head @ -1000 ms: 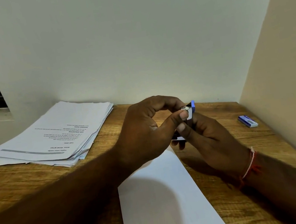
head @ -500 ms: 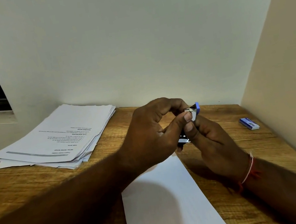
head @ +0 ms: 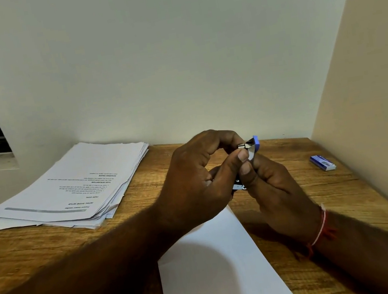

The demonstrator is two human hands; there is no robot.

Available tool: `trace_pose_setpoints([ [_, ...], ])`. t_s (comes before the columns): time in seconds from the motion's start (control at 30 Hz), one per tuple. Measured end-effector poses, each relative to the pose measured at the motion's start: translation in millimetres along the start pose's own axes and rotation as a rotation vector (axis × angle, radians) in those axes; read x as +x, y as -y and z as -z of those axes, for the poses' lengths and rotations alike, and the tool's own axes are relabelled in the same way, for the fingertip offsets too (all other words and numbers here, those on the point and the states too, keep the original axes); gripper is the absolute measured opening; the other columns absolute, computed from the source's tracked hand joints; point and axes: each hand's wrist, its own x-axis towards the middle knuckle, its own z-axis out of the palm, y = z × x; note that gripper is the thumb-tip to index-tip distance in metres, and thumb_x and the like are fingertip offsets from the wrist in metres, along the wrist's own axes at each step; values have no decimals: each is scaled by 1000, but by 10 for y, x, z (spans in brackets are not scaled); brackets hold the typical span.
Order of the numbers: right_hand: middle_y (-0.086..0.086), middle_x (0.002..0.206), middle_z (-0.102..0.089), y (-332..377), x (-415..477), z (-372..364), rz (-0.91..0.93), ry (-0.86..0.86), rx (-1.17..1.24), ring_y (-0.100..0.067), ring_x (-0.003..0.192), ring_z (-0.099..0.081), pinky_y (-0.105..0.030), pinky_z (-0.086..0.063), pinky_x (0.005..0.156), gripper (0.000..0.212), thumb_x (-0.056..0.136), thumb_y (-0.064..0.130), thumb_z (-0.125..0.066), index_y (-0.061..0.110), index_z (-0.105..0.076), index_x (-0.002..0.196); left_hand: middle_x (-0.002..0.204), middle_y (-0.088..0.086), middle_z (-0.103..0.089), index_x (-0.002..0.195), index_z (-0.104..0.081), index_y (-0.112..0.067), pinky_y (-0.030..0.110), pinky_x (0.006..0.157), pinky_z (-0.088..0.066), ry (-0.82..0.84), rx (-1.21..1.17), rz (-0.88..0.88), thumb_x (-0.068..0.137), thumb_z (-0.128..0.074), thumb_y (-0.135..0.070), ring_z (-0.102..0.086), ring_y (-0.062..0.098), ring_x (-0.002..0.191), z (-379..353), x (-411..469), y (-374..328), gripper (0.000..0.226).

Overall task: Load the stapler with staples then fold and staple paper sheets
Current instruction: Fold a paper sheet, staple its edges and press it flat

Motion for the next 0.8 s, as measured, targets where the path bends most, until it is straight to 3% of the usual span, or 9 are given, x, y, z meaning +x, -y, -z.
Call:
trace_pose_setpoints([
  [0.1, 16, 93, -75, 3, -1, 13, -2, 6, -6, -2, 87, -73, -12, -56, 75, 29, 110, 32, -39, 24, -67, 108, 103, 0, -77, 111, -77, -6, 23, 88, -57, 11, -10, -3, 104, -72, -13, -73, 13, 101, -4, 4, 0, 11],
  [0.23, 27, 90, -74, 8, 4, 19, 18, 15, -16, 2, 87, -73, -11, -56, 76, 26, 107, 29, -39, 27, -65, 104, 103, 2, -76, 111, -76, -5, 25, 88, -58, 21, -20, 5, 104, -70, -12, -73, 15, 101, -2, 3, 10, 12],
  [0.33, 25, 91, -75, 21, 12, 9, 33, 31, -6, 2, 87, -73, -11, -56, 74, 29, 107, 26, -39, 19, -67, 107, 102, 1, -74, 110, -75, -4, 23, 87, -56, 22, -13, 6, 105, -68, -9, -71, 13, 99, -9, 0, 15, 10],
  [0.43, 29, 81, -72, 9, 24, 17, 37, 32, 6, 6, 74, -69, -8, -51, 67, 28, 107, 24, -38, 16, -65, 105, 102, -1, -70, 111, -73, -6, 33, 77, -60, 37, -69, 28, 108, -65, -10, -72, 17, 94, -10, -24, 8, 10],
  [0.5, 22, 85, -76, -9, 40, 47, 14, 19, 19, 2, 75, -71, -11, -53, 69, 30, 108, 31, -41, 15, -67, 110, 113, -1, -74, 129, -72, -8, 42, 79, -66, 49, -89, 67, 108, -71, -21, -76, 22, 105, 0, -21, -19, 25],
  [0.57, 11, 97, -81, -31, 57, 94, -22, 6, 37, -5, 79, -74, -16, -57, 73, 33, 109, 35, -44, 12, -68, 114, 135, -1, -73, 158, -56, -12, 39, 98, -65, 51, -118, 107, 100, -84, -30, -74, 23, 125, 38, 2, -33, 67],
  [0.63, -3, 106, -81, -61, 80, 137, -78, -1, 65, -7, 78, -74, -20, -59, 73, 33, 112, 32, -45, 9, -68, 115, 151, -2, -66, 170, -37, -14, 35, 115, -56, 63, -122, 135, 87, -93, -34, -68, 22, 138, 114, 38, 8, 102],
  [0.7, -11, 108, -79, -100, 103, 156, -121, -6, 63, -10, 78, -73, -26, -61, 74, 36, 112, 30, -43, 5, -69, 116, 153, -6, -65, 171, -38, -18, 35, 122, -50, 100, -27, 147, 81, -97, -40, -64, 17, 143, 198, 55, 103, 110],
  [0.8, -12, 103, -77, -169, 125, 176, -136, 6, 17, -22, 83, -73, -36, -63, 75, 39, 113, 30, -44, 0, -69, 118, 144, -14, -71, 163, -53, -27, 37, 116, -56, 173, 77, 196, 82, -98, -44, -67, 8, 135, 263, 50, 268, 94],
])
